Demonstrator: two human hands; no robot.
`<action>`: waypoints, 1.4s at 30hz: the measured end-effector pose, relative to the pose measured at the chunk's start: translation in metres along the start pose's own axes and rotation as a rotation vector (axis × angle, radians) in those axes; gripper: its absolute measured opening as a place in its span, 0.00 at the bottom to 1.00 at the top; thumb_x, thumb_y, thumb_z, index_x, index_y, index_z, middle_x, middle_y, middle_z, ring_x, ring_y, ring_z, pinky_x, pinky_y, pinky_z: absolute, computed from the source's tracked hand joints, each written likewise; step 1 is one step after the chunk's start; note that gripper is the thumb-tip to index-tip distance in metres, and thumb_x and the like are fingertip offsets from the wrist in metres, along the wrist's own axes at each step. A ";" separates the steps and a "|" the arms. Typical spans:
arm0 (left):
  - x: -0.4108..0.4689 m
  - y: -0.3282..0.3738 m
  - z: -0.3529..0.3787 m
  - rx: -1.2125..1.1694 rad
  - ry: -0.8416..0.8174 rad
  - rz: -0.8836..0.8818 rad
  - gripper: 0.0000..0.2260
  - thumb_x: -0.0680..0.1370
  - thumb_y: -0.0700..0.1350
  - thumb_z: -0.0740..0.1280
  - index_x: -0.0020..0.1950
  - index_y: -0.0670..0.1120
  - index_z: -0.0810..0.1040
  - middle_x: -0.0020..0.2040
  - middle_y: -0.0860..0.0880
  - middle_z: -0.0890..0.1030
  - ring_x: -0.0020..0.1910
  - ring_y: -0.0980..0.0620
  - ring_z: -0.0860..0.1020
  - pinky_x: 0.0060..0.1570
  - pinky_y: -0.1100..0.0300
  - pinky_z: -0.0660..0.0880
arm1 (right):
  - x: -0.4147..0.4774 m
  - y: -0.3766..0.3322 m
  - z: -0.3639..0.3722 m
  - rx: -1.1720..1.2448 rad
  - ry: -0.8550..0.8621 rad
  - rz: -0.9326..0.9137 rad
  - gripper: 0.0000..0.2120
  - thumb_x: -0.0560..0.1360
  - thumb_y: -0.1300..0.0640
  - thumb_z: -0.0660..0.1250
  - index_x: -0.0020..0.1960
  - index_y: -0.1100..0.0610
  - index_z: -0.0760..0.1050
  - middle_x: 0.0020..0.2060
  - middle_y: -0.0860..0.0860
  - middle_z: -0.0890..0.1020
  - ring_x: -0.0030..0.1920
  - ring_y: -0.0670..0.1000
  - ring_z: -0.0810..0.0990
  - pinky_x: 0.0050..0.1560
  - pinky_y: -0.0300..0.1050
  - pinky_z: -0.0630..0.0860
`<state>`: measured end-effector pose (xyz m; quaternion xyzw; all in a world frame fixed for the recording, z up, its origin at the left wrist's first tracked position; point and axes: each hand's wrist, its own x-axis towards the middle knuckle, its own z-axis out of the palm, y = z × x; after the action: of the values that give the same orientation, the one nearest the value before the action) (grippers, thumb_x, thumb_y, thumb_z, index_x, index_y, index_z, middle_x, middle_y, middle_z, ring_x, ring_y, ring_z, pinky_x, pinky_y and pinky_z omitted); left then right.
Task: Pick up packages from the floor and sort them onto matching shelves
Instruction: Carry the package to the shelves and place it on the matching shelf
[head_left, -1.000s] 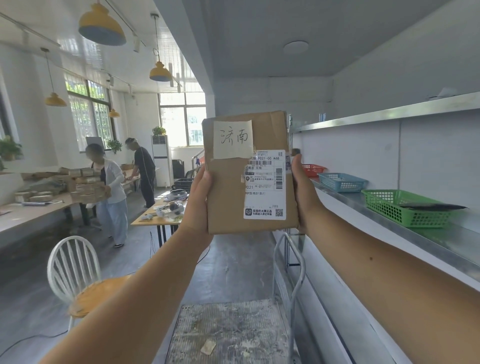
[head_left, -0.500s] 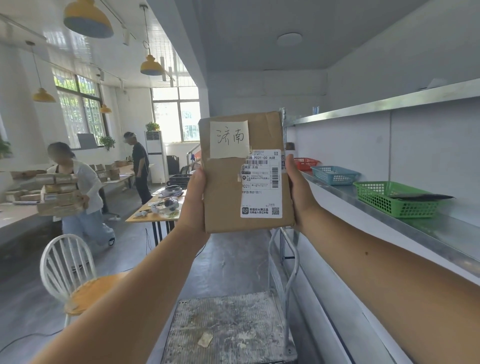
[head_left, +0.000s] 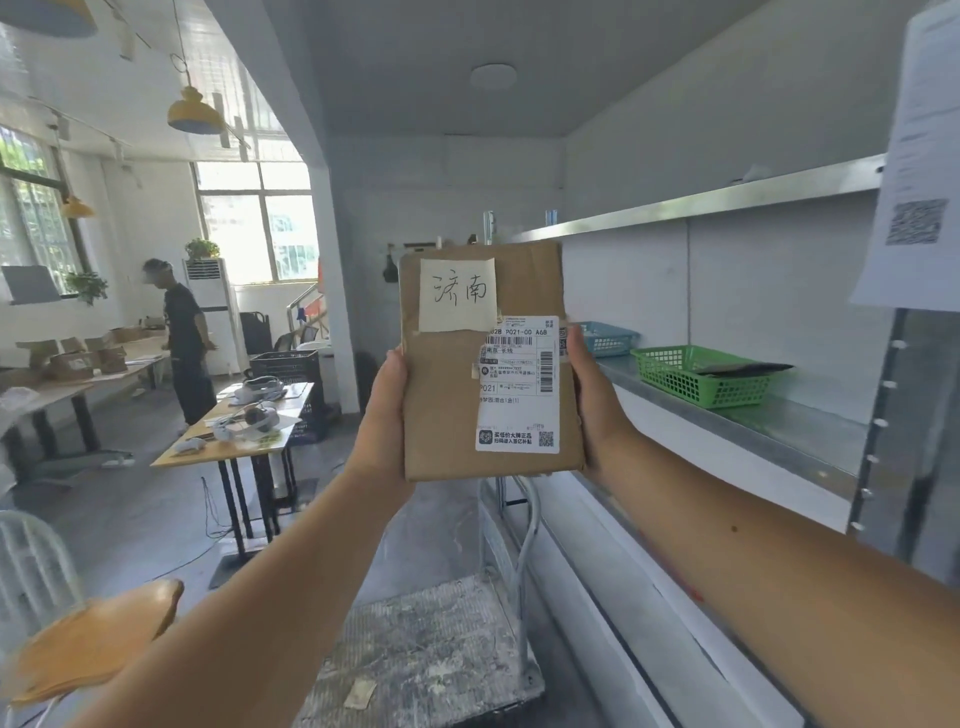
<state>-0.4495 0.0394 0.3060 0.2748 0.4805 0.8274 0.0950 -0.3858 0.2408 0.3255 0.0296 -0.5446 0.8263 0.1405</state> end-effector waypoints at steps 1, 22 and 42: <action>0.002 -0.002 0.002 0.004 -0.028 -0.011 0.39 0.75 0.70 0.63 0.80 0.49 0.73 0.72 0.42 0.82 0.69 0.40 0.82 0.62 0.43 0.82 | -0.004 0.000 -0.003 -0.005 0.037 -0.004 0.30 0.84 0.32 0.54 0.68 0.52 0.82 0.61 0.56 0.89 0.56 0.56 0.90 0.54 0.54 0.85; -0.008 -0.068 0.118 -0.217 -0.551 -0.202 0.31 0.82 0.62 0.65 0.80 0.44 0.72 0.74 0.36 0.78 0.74 0.30 0.75 0.70 0.33 0.76 | -0.164 -0.053 -0.056 -0.206 0.620 -0.177 0.29 0.79 0.28 0.58 0.64 0.46 0.84 0.58 0.54 0.90 0.58 0.58 0.90 0.64 0.60 0.83; -0.183 -0.074 0.308 -0.331 -0.818 -0.401 0.45 0.70 0.69 0.76 0.80 0.46 0.72 0.74 0.39 0.80 0.72 0.35 0.79 0.64 0.37 0.80 | -0.433 -0.130 -0.135 -0.428 0.862 -0.274 0.50 0.59 0.15 0.71 0.74 0.41 0.80 0.72 0.50 0.84 0.75 0.60 0.79 0.81 0.69 0.67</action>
<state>-0.1372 0.2300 0.2959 0.4608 0.3092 0.6822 0.4761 0.0782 0.3248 0.2992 -0.2727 -0.5855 0.6070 0.4629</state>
